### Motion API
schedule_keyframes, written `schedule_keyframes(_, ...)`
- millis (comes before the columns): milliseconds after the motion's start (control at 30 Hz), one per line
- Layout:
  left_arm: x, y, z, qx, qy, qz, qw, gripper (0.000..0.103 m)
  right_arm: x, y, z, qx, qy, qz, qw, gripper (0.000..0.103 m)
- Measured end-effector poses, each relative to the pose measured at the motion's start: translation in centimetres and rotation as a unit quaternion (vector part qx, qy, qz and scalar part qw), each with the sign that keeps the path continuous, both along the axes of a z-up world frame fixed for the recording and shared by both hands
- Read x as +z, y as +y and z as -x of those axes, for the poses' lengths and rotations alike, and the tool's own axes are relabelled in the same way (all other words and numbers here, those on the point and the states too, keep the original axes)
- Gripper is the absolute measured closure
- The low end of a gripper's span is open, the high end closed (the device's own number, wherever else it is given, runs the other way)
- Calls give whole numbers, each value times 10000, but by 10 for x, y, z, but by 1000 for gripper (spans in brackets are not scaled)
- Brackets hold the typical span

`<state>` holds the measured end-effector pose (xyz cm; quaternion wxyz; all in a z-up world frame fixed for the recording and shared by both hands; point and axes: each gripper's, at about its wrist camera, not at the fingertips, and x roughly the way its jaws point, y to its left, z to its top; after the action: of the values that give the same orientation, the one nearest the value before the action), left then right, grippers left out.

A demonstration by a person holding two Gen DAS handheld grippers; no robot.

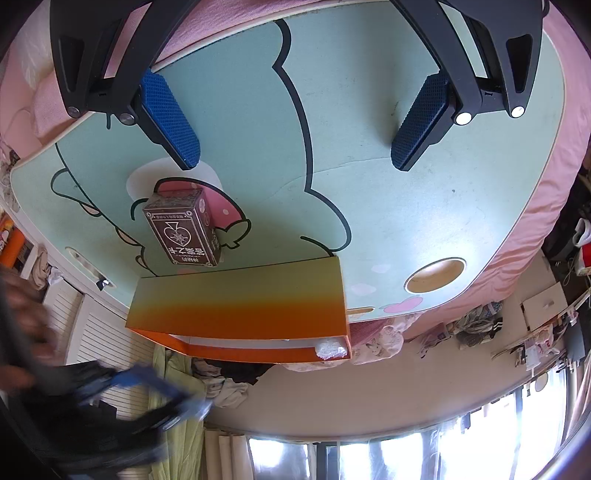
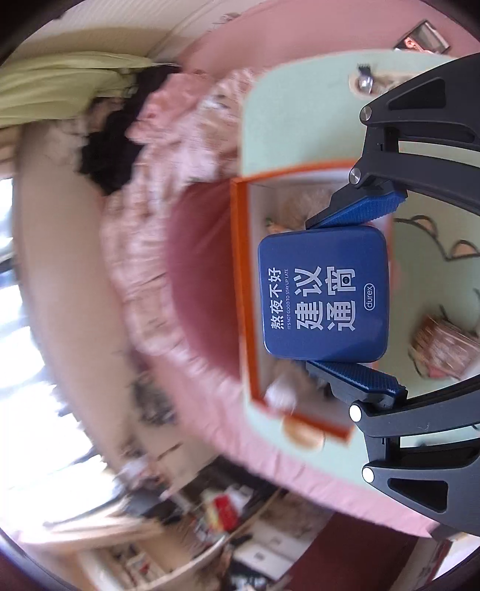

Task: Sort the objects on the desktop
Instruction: 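Lift the blue tin from the orange box and set it beside the cards with the right gripper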

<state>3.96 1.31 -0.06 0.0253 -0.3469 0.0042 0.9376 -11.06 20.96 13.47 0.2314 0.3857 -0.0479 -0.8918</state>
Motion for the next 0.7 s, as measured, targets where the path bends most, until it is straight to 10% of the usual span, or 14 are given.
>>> schedule_keyframes(167,0,0,0,-1,-5,0,10000,0,-34,5,-69,190,157,-521,9983,36)
schedule_keyframes(367,0,-1,0,-6,-6,-6,10000,0,-100,-9,-49,80,-410,-760,9962,36)
schedule_keyframes(500,-1,1,0,-2,1,-14,10000,0,-103,5,-59,-370,-232,-235,9988,32)
schedule_keyframes(567,0,2,-1,1,1,-8,10000,0,-100,15,-82,-530,-17,73,9986,13)
schedule_keyframes(700,-1,1,-1,-5,-1,-16,10000,0,-110,12,-112,-434,172,-565,9973,13)
